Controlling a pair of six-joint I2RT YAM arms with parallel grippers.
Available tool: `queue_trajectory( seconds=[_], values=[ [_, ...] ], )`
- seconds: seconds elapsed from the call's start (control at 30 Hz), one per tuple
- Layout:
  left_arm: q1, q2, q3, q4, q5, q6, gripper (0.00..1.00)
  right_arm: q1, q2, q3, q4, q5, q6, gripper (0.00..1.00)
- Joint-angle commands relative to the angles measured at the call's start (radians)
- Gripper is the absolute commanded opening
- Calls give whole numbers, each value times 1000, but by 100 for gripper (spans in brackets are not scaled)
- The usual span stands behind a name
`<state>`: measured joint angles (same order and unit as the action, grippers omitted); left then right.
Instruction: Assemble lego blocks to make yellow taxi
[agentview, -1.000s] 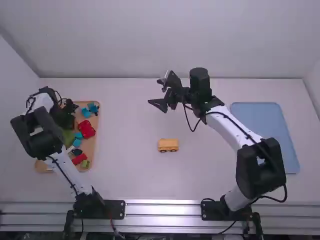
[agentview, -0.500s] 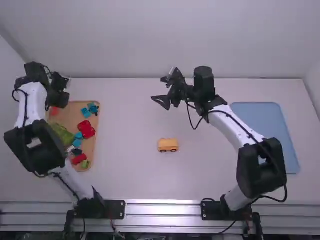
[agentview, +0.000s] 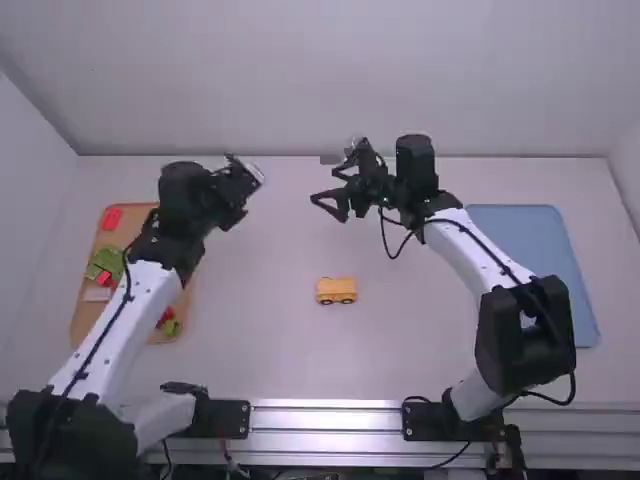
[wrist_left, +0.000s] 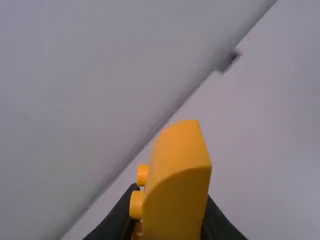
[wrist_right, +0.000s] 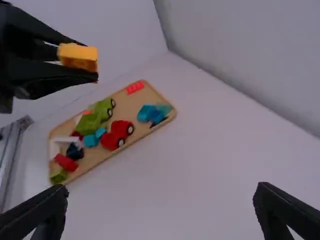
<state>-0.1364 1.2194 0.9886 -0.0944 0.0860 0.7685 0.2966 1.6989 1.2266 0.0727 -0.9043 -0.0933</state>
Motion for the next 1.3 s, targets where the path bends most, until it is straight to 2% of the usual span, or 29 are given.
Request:
queue_trajectory(
  seconds=[0.0,0.07,0.17,0.2,0.23,0.33,0.37,0.43,0.53,0.63,0.67,0.83,1.07,1.27],
  values=[
    [-73,-31,-27,25,-13,13,2,-14,3,27,-38,-100,-66,100],
    [-140,-25,-27,64,-42,-48,2,-22,3,-4,-37,-157,-161,100],
    [-188,-11,-27,108,-42,-55,2,-29,3,-70,104,-198,-112,99],
    [-211,0,-27,136,-43,-69,2,-37,3,-119,240,-197,-15,99],
    [-214,2,-27,142,-47,-72,2,-39,3,-133,278,-195,13,99],
    [-238,26,-27,207,-43,-144,2,-49,3,-277,718,-194,251,99],
    [-240,32,-27,218,-40,-156,2,-50,3,-299,784,-192,283,99],
    [-245,63,-27,264,-40,-218,2,-49,3,-375,1014,-155,390,99],
    [-240,106,-27,283,-12,-322,2,-49,3,-434,1186,-107,485,99],
    [-252,151,-27,298,65,-332,2,-54,3,-427,1184,-105,557,97],
    [-265,174,-27,319,56,-335,2,-61,3,-414,1155,-105,579,94],
    [-308,193,-29,350,45,-378,2,-60,3,-367,1068,-83,598,93],
    [-309,194,-29,362,58,-414,2,-27,3,-363,1107,-19,645,86],
    [-309,202,-29,383,83,-447,2,6,3,-363,1092,39,642,73]
  ],
)
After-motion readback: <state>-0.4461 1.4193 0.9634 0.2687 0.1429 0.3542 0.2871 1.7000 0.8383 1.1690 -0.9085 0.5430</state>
